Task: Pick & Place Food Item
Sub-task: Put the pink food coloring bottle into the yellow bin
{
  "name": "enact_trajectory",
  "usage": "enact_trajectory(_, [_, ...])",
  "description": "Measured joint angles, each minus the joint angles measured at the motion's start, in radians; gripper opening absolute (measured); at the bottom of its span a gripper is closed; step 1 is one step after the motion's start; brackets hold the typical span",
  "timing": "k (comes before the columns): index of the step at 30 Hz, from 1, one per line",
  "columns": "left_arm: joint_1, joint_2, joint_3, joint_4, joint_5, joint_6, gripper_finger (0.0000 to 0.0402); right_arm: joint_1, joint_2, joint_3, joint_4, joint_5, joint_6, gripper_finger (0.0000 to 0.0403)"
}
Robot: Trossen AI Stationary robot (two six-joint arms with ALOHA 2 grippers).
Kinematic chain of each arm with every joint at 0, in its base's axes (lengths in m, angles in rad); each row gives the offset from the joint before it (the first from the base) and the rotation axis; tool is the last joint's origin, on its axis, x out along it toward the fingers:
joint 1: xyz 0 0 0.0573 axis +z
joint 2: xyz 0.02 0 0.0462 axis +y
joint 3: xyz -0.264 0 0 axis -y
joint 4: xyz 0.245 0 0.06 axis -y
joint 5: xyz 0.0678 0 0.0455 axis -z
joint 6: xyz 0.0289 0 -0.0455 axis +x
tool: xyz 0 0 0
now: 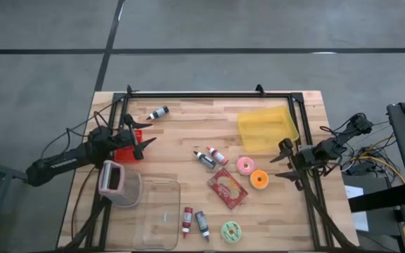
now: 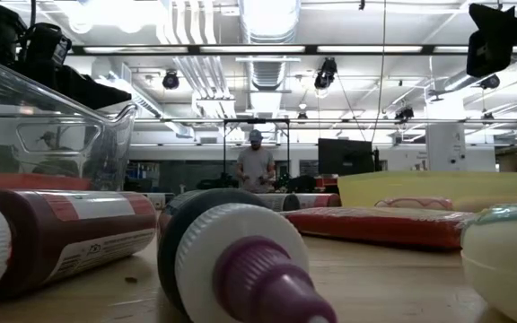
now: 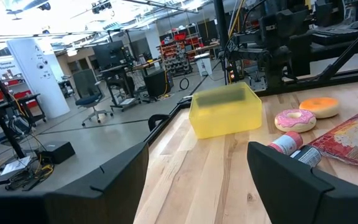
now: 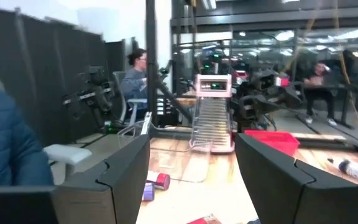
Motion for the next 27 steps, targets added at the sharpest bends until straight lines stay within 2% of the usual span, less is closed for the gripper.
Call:
enact_trajectory(4, [0.000,0.000,0.000,0.000,0.000,0.000,0.0278,-0.001,0.007,0.041,-0.011,0.168,0.077,0.0233])
enact_trajectory(8, [0.000,0.000,0.000,0.000,-0.002,0.000,0.0278,-0.001,0.045,0.147,-0.012,0.202,0.010,0.0233])
enact_trajectory(10, [0.000,0.000,0.000,0.000,-0.002,0.000,0.0278,0.000,0.087,0.215,-0.065,0.252,0.007,0.0233])
enact_trajectory(16, [0.000,0.000,0.000,0.000,-0.002,0.000,0.0278,-0.001,0.279,0.423,-0.294,0.499,0.038,0.0233])
enact_trajectory(22, [0.000,0.000,0.000,0.000,-0.001,0.000,0.0278,-0.022,0.474,0.574,-0.317,0.502,0.064,0.0233])
enact_trajectory(25, [0.000,0.000,0.000,0.000,0.001,0.000,0.0278,-0.074,0.569,0.629,-0.345,0.502,0.099,0.0233])
enact_trajectory(27, [0.000,0.000,0.000,0.000,0.001,0.000,0.0278,-0.125,0.623,0.666,-0.425,0.488,0.167,0.0233])
